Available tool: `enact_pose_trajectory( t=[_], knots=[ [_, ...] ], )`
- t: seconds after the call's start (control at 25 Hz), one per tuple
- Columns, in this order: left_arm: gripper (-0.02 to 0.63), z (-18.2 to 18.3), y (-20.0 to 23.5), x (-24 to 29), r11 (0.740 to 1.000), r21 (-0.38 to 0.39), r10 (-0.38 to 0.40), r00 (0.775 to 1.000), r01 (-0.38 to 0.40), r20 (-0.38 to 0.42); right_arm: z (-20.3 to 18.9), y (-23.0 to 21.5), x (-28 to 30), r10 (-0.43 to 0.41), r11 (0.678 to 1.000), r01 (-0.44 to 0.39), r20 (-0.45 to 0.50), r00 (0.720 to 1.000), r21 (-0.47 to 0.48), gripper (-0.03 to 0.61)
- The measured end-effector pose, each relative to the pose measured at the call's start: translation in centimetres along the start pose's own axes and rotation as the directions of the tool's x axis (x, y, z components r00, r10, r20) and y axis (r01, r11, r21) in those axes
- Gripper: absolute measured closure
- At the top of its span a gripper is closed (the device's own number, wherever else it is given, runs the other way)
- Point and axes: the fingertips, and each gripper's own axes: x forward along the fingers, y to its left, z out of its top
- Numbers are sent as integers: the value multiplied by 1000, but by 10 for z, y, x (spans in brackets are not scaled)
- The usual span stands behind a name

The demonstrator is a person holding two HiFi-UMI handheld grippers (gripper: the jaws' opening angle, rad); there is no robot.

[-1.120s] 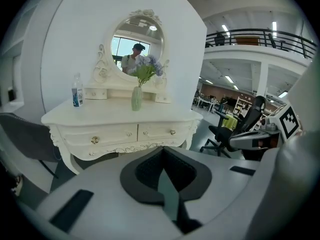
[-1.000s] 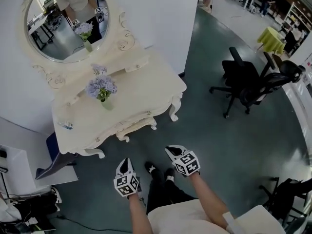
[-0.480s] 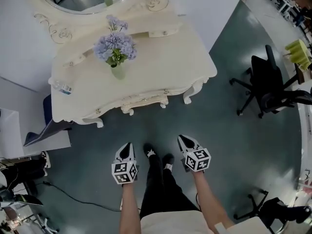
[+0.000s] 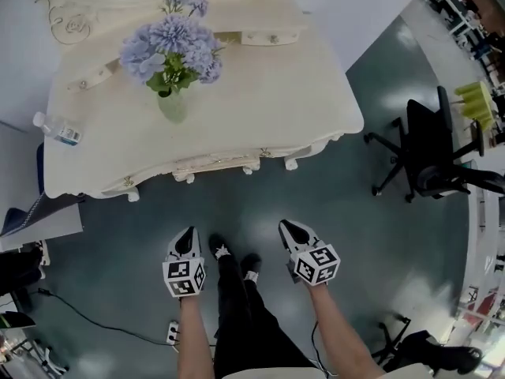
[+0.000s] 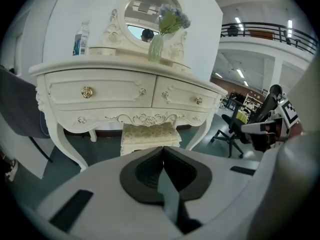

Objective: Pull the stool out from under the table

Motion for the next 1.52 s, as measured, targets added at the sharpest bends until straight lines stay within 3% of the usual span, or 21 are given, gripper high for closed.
enact_pose_trajectory(
  t=[0.12, 0.24, 0.56, 0.72, 0.92, 1.16, 1.52],
  knots=[
    [598, -10, 13, 14, 1000, -20, 22, 1000, -22, 9, -9, -16, 15, -11, 1000, 10, -36, 999, -17, 532],
    [598, -16, 25, 29, 1000, 14, 28, 1000, -28, 13, -15, -23, 39, -5, 1000, 4, -64, 998, -12, 532],
    [598, -37, 69, 72, 997, 26, 73, 997, -74, 15, -29, -40, 110, -13, 988, -4, -107, 994, -157, 532],
    [598, -49, 67, 92, 997, 35, 72, 997, -71, -7, -34, -58, 139, -29, 980, 6, -116, 993, -198, 532],
    [598, -66, 69, 121, 996, 76, 38, 999, -36, -26, -46, -71, 178, -25, 979, 0, -118, 993, -203, 532],
    [598, -75, 95, 154, 998, 37, 53, 998, -52, -19, -72, -103, 219, -34, 985, 9, -142, 989, -173, 532],
    [598, -102, 132, 214, 988, 152, 19, 999, -13, -34, -96, -136, 273, -27, 973, -4, -128, 991, -232, 531]
  ],
)
